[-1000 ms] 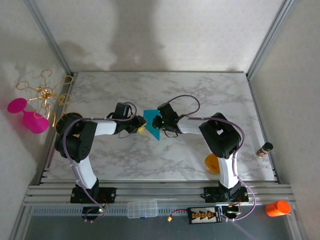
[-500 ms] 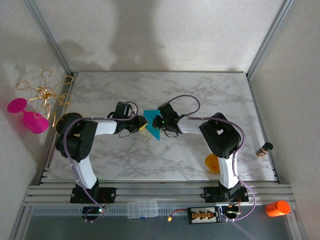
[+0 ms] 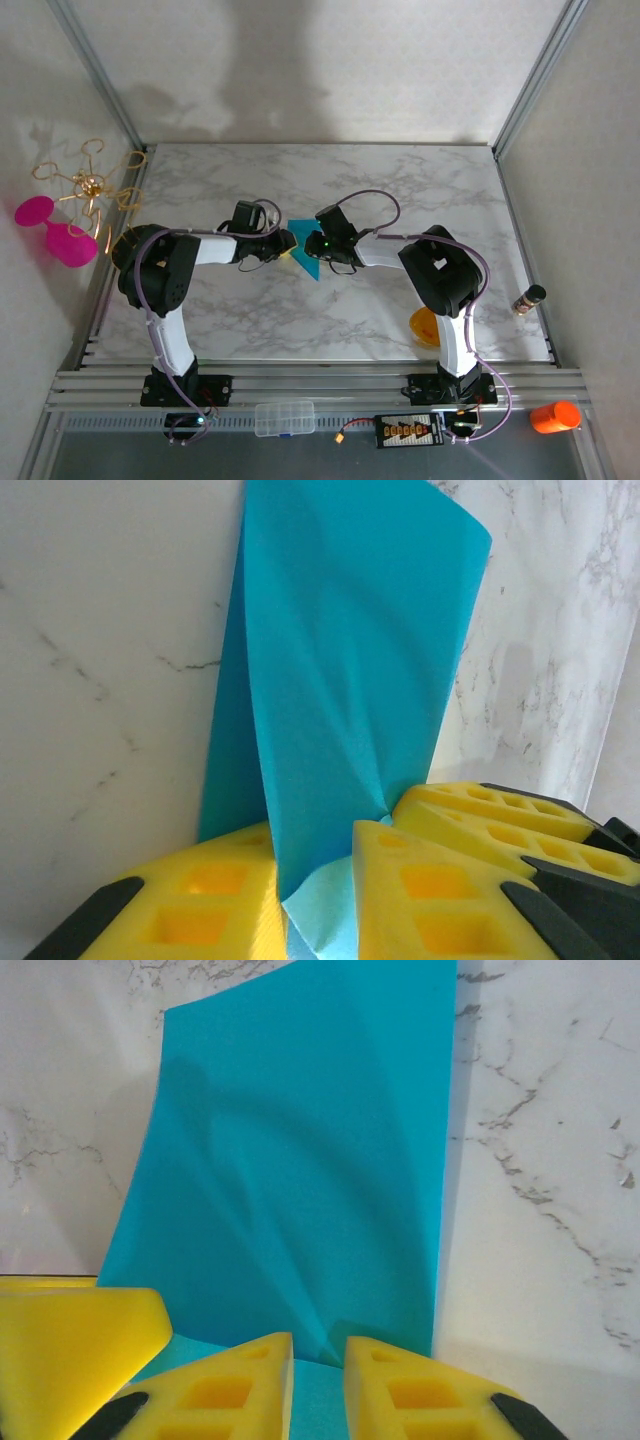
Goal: Fold a paper plane with a square sheet of paper (pick it up from the middle)
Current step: Fourth fold the wing at the center of the table.
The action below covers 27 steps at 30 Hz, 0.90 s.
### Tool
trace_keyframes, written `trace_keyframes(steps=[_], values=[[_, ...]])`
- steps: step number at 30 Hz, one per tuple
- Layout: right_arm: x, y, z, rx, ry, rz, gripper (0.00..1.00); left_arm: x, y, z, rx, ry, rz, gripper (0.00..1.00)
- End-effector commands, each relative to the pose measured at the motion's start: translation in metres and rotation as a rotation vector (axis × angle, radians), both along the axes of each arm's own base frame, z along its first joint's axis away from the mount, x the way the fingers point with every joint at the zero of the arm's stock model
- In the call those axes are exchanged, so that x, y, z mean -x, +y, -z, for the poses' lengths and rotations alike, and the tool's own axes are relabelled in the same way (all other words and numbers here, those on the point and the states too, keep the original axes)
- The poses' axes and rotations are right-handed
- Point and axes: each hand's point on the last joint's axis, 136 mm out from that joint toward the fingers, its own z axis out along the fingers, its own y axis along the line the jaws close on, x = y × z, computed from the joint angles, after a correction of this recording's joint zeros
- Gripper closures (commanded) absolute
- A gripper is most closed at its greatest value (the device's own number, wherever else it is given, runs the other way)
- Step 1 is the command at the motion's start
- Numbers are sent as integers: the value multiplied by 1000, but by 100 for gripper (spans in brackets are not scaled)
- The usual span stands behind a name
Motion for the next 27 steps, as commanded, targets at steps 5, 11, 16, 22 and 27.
trace_keyframes(steps=[5, 11, 16, 22, 27], values=[[13, -19, 27, 76, 77, 13, 76, -8, 3, -3, 2, -23, 6, 81], [9, -18, 21, 66, 62, 11, 74, -9, 4, -5, 10, -25, 0, 85], [5, -16, 5, 52, 0, -19, 66, -9, 6, -10, 12, -27, -17, 93], [-14, -21, -53, 94, -256, -90, 51, -8, 10, -20, 17, -30, -63, 96], [-2, -25, -87, 79, -458, -200, 41, -6, 11, -32, 38, -14, -129, 96]])
